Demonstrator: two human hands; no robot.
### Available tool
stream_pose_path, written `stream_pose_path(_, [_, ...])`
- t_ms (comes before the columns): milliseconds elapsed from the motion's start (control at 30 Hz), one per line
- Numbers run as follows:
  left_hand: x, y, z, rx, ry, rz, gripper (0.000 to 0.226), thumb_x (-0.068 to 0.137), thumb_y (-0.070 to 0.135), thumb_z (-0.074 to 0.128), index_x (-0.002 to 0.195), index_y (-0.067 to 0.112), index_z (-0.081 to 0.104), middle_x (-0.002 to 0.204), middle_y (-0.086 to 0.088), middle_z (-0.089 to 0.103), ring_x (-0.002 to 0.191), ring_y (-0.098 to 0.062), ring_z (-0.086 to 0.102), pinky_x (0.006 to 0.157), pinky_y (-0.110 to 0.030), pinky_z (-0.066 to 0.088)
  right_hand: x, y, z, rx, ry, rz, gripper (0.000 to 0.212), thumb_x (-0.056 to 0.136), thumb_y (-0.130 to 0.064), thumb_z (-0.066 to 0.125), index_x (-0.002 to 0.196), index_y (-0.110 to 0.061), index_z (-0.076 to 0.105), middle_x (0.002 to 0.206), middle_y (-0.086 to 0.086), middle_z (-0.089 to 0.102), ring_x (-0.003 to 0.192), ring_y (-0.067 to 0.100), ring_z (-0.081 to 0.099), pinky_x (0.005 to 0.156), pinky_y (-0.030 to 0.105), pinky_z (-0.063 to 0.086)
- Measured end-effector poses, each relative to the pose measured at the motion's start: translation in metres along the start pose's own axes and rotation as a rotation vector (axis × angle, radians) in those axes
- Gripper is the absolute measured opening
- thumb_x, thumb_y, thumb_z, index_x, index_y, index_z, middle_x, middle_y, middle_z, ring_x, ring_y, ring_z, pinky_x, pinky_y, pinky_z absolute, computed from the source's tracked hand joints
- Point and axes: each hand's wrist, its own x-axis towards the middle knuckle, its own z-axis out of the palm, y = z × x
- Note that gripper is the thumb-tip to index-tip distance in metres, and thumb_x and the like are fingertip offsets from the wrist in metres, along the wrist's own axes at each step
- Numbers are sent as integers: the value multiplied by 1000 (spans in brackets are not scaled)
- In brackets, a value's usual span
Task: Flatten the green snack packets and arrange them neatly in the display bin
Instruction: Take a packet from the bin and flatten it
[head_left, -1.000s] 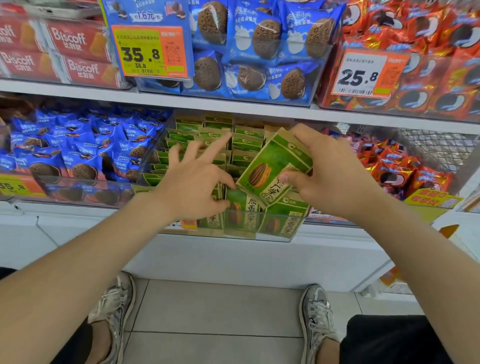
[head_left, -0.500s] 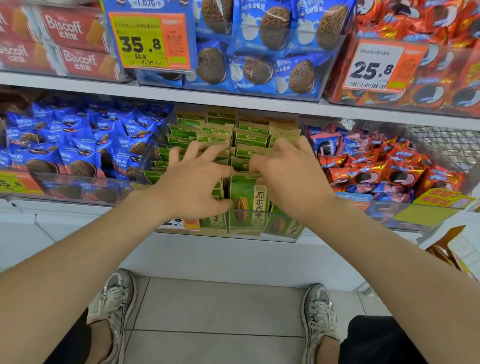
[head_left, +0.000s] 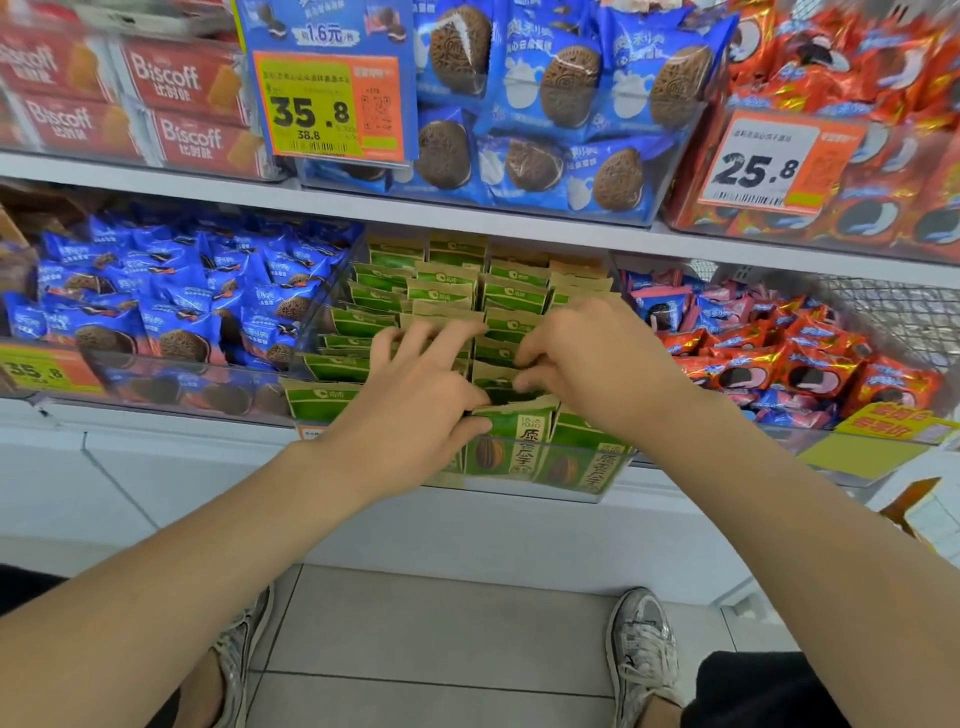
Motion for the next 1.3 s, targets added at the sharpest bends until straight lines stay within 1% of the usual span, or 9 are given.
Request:
stream_pose_path(200, [-8, 1, 6, 31, 11, 24, 20, 102, 47, 64, 105, 39, 82, 166, -3, 31, 145, -35, 31, 116, -60, 28, 4, 0, -1, 40, -115, -186, 9, 94, -40, 77, 92, -33, 82, 84, -19, 50, 99, 13, 31, 84, 35, 22])
stream_pose_path(367, [-11, 0, 9, 34, 28, 44, 23, 103, 47, 61, 107, 38, 82, 165, -4, 33, 144, -35, 33, 114, -57, 27, 4, 1, 1, 42, -156, -243, 17, 99, -39, 72, 87, -31, 81, 81, -15, 61, 91, 10, 46, 79, 32, 29])
stream_pose_path(467, [-12, 1, 8, 27, 28, 44, 22, 103, 45, 62, 105, 35, 82, 164, -5, 34, 144, -36, 34, 115, -60, 30, 2, 7, 2, 229, -135, -157, 18, 104, -31, 65, 97, -26, 82, 88, -9, 74, 83, 9, 63, 83, 39, 53])
stream_pose_path(567, [-14, 0, 10, 10, 74, 65, 16, 100, 38, 68, 102, 29, 81, 155, -5, 41, 139, -36, 43, 119, -63, 29, 1, 9, 5, 212, -56, -99, 19, 105, -26, 63, 113, -26, 81, 100, -6, 77, 92, 16, 70, 85, 44, 59])
stream_pose_path(700, [-15, 1, 10, -156, 197, 60, 16, 98, 28, 66, 108, 30, 79, 130, 7, 59, 137, -26, 53, 123, -73, 20, 1, 8, 6, 218, -78, -78, 17, 103, -25, 66, 112, -22, 81, 97, -3, 77, 89, 17, 71, 84, 42, 59])
stream_pose_path(833, [-17, 5, 13, -46, 166, 43, 23, 97, 37, 61, 111, 35, 80, 119, 17, 73, 141, -25, 52, 123, -73, 16, 0, 10, 3, 151, -117, -49, 27, 92, -37, 81, 115, -25, 78, 101, -4, 76, 96, 19, 69, 88, 43, 59])
stream_pose_path(967, [-18, 2, 16, -18, 153, 55, 23, 99, 40, 59, 107, 36, 80, 110, 20, 74, 136, -22, 52, 122, -65, 15, 3, 2, 5, -142, -25, -64, 13, 97, -41, 72, 106, -34, 77, 100, -7, 63, 110, 24, 56, 95, 42, 37])
stream_pose_path(1067, [-17, 1, 17, 8, 168, 71, 19, 100, 40, 62, 104, 37, 80, 109, 22, 74, 136, -20, 51, 121, -61, 15, 8, 2, 13, -115, 47, 46, 6, 95, -34, 73, 95, -35, 79, 102, -5, 48, 115, 26, 48, 96, 44, 34])
stream_pose_path(1300, [-13, 3, 17, -39, 211, 79, 17, 101, 34, 66, 104, 34, 82, 108, 19, 74, 122, -21, 56, 112, -55, 29, 39, 13, 29, 9, 110, 364, 10, 90, -27, 74, 99, -22, 74, 99, 1, 74, 101, 32, 67, 107, 49, 39])
